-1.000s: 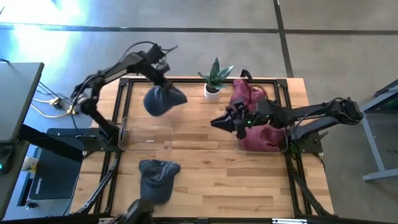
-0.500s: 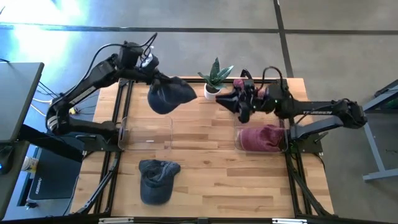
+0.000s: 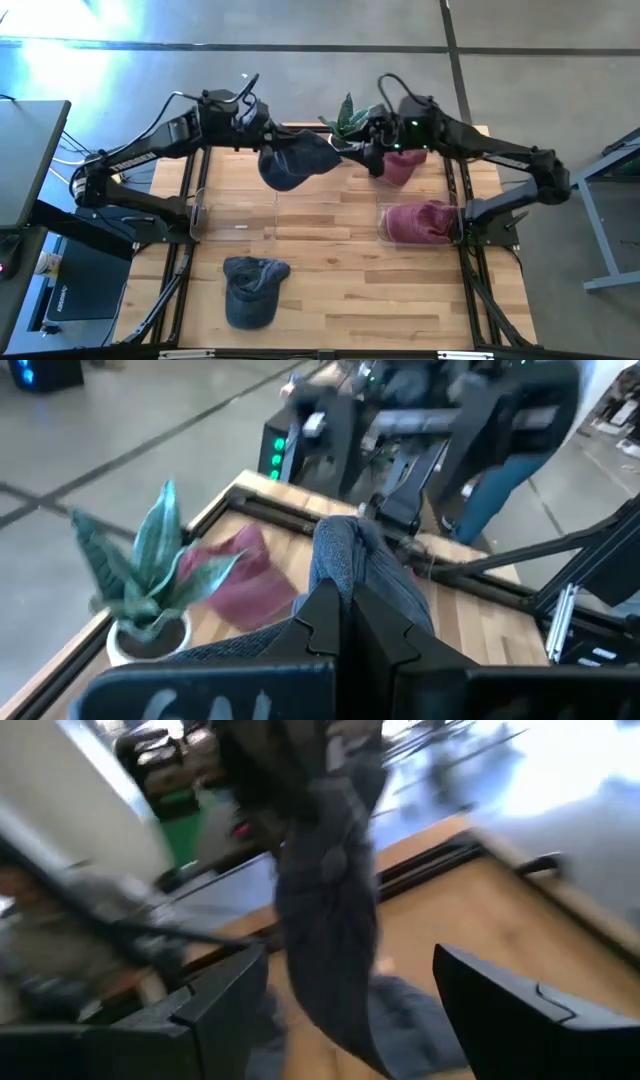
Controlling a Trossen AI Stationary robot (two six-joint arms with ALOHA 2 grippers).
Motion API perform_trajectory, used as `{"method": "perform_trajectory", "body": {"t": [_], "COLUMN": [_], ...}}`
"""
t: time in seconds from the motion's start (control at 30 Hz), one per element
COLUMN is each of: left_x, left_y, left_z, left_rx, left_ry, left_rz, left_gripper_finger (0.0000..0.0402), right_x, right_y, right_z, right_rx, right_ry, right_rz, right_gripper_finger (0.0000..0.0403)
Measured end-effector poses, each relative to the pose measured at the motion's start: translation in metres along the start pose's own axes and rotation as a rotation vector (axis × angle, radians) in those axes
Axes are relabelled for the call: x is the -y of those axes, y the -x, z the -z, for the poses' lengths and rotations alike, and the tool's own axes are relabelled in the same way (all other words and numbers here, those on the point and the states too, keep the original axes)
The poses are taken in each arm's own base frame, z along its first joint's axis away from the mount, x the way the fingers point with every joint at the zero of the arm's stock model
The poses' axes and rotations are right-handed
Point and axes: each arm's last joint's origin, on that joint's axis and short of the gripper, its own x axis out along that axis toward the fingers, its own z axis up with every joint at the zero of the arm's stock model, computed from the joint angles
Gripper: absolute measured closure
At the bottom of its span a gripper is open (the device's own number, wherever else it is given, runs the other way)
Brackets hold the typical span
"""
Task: Pick & Place hat
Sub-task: Put the top blue cap into the left transparent bin
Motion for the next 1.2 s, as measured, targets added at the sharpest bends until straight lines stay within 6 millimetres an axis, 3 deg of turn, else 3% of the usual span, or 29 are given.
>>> {"method": "perform_trajectory", "body": {"t": [0.13, 0.3, 0.4, 0.6, 0.73, 0.97, 1.07, 1.2], "left_x": [0.006, 0.007, 0.007, 0.008, 0.012, 0.018, 0.024, 0.028], "left_y": [-0.001, -0.001, -0.001, -0.001, 0.0, 0.001, -0.025, -0.059], "left_z": [0.0, 0.0, -0.001, -0.007, -0.007, -0.009, 0.0, 0.016], "left_rx": [0.014, 0.019, 0.03, 0.089, 0.07, 0.082, 0.04, -0.021], "left_ry": [-0.014, -0.016, -0.011, -0.028, -0.086, -0.13, -0.146, -0.134], "left_rz": [-0.003, -0.004, -0.011, 0.022, 0.159, 0.293, 0.31, 0.323], "left_gripper_finger": [0.0402, 0.0401, 0.0401, 0.0393, 0.0331, 0.0164, 0.0114, 0.0081], "right_x": [0.004, 0.008, 0.007, 0.001, -0.008, -0.018, -0.019, -0.024], "right_y": [-0.018, -0.032, -0.035, -0.036, -0.03, -0.02, -0.028, -0.039], "right_z": [0.003, 0.009, 0.007, 0.006, 0.0, -0.011, -0.011, -0.009], "right_rx": [-0.065, -0.087, -0.077, -0.067, -0.156, -0.325, -0.375, -0.406], "right_ry": [-0.009, -0.004, 0.009, 0.015, -0.079, -0.061, -0.061, -0.033], "right_rz": [-0.141, -0.182, -0.251, -0.3, -0.409, -0.506, -0.574, -0.669], "right_gripper_finger": [0.0135, 0.0178, 0.0233, 0.038, 0.0387, 0.0394, 0.0399, 0.0396]}}
